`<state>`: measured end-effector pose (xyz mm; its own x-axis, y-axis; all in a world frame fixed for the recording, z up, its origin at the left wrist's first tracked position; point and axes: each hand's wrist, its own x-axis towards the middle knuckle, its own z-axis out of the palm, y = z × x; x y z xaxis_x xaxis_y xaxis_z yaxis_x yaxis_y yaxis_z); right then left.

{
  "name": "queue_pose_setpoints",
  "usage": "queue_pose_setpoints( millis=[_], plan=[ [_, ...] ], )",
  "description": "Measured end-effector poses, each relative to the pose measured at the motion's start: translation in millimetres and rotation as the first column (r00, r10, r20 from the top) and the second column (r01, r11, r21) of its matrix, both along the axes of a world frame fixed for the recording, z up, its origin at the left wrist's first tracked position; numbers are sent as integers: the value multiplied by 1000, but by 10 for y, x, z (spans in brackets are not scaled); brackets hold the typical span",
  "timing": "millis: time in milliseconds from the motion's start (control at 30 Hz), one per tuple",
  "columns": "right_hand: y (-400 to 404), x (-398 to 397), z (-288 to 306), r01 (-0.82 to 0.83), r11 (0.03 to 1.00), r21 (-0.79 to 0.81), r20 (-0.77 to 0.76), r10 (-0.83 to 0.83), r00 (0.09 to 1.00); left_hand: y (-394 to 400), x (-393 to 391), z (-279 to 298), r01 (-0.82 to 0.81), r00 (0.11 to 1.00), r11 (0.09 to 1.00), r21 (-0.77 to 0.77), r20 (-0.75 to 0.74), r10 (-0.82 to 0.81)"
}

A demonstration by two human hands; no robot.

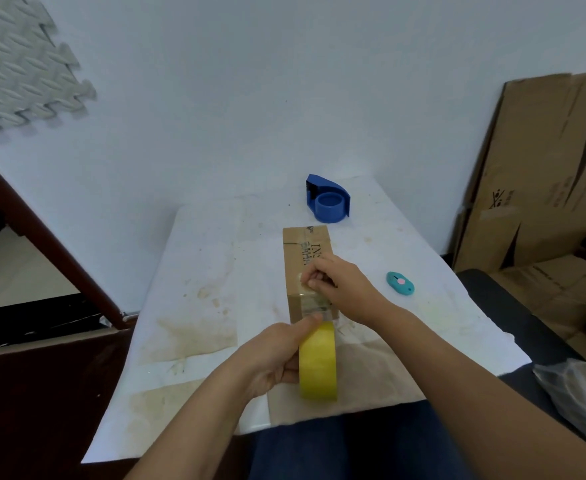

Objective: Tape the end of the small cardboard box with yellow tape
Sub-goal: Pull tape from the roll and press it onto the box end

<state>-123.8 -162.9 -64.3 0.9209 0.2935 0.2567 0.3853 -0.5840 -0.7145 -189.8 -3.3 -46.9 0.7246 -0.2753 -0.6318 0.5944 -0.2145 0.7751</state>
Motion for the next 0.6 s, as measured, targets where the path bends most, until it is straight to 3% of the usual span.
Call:
queue_pose_setpoints(
  millis=[100, 267, 433, 600],
  plan=[
    [4, 2, 9, -2, 1000, -2, 3, 2, 1000, 23, -5, -52, -57, 996, 997, 60, 78, 52],
    [20, -44, -7, 16, 1000, 9, 10, -16, 1000, 6, 55, 25, -80, 997, 972, -220, -25, 76],
    [4, -34, -3, 24, 1000, -9, -4, -24, 1000, -35, 122, 34, -79, 996, 989, -126, 28, 83],
    [12, -35, 6, -32, 999, -42, 6, 32, 999, -17, 79, -118, -117, 993, 983, -144, 8, 119]
  ],
)
